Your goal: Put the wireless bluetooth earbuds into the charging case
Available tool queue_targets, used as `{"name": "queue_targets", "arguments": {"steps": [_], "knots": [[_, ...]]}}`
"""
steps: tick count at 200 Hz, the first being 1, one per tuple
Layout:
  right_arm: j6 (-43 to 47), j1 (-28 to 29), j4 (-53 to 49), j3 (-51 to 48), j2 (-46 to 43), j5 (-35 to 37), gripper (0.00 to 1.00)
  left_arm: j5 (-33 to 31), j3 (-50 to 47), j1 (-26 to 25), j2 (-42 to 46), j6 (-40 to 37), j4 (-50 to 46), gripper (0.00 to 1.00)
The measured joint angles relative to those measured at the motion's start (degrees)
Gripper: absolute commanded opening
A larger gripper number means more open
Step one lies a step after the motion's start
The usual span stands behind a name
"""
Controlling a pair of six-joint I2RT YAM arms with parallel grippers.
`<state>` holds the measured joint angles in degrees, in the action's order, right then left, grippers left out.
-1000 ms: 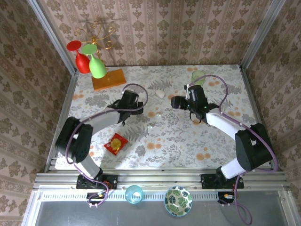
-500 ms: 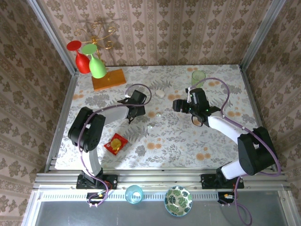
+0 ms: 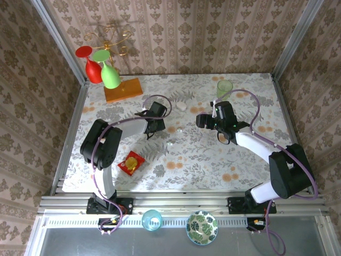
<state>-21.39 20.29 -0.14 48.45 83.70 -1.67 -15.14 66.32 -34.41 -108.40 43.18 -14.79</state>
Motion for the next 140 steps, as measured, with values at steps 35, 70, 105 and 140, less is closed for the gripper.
{"name": "queue_targets", "arguments": {"steps": [35, 70, 105, 140], "knots": [[0.0, 0.0, 0.2, -0.2, 0.0, 0.0, 0.84, 0.3, 0.6, 0.0, 0.0, 0.3, 0.0, 0.80], [-0.2, 0.0, 0.2, -0.2, 0.0, 0.0, 0.84, 0.5, 1.2, 0.3, 0.0, 0.1, -0.9, 0.81], [-0.3, 0.0, 0.2, -0.2, 0.0, 0.0, 0.84, 2.3, 2.9, 1.9, 0.2, 0.0, -1.9, 0.74], [-1.1, 0.0, 0.3, -0.2, 0.0, 0.0, 0.84, 5.4, 2.9, 3.1, 0.8, 0.6, -2.0, 0.67]]}}
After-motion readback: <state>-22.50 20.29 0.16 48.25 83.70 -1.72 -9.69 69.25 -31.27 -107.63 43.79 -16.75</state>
